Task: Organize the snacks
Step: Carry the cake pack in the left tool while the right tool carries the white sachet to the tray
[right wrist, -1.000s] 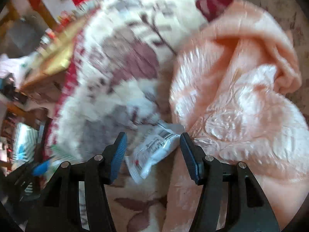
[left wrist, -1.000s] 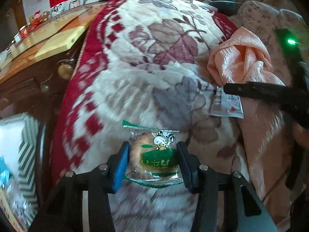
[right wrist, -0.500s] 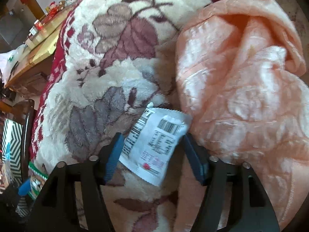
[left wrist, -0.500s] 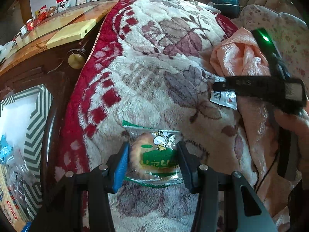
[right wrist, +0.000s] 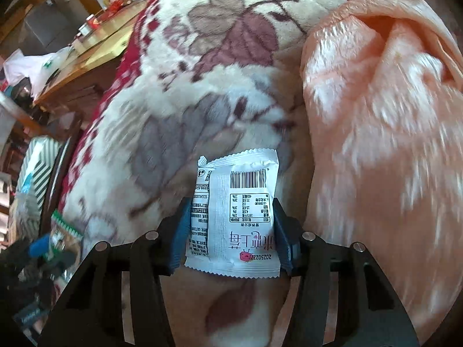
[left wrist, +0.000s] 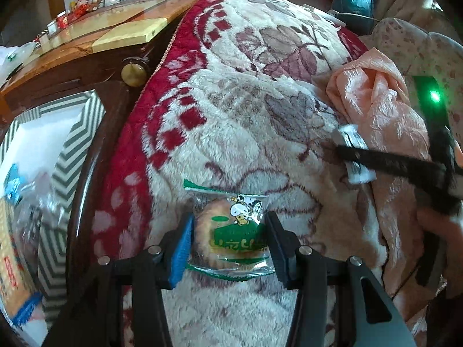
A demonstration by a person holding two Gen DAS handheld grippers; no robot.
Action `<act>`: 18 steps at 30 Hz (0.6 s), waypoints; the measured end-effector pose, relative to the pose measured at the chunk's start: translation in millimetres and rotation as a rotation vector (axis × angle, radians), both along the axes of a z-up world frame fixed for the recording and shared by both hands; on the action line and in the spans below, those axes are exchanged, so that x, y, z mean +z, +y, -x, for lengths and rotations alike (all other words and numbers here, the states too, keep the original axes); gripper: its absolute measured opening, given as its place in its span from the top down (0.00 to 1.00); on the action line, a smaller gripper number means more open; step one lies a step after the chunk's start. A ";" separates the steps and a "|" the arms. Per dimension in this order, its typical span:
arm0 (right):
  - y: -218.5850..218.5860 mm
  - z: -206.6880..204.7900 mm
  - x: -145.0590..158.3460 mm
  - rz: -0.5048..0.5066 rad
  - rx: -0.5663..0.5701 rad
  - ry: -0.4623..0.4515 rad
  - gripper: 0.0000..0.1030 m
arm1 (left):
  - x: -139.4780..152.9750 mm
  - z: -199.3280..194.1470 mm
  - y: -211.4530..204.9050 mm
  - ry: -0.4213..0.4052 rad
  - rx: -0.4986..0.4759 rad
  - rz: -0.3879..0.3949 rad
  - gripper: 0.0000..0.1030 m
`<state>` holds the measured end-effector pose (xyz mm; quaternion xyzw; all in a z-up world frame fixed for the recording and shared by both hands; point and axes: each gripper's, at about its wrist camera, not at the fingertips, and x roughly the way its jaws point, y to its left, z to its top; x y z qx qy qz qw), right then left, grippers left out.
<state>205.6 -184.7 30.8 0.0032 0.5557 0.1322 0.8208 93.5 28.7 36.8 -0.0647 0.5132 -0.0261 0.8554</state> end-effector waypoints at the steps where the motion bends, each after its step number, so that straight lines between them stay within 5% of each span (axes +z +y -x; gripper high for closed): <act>1: 1.4 9.8 0.7 -0.008 0.007 0.002 0.50 | 0.9 3.3 -0.4 -0.002 0.004 -0.001 0.50; 18: 23.1 123.9 28.2 0.013 0.088 -0.055 0.50 | 21.8 59.2 1.6 -0.059 0.038 -0.072 0.50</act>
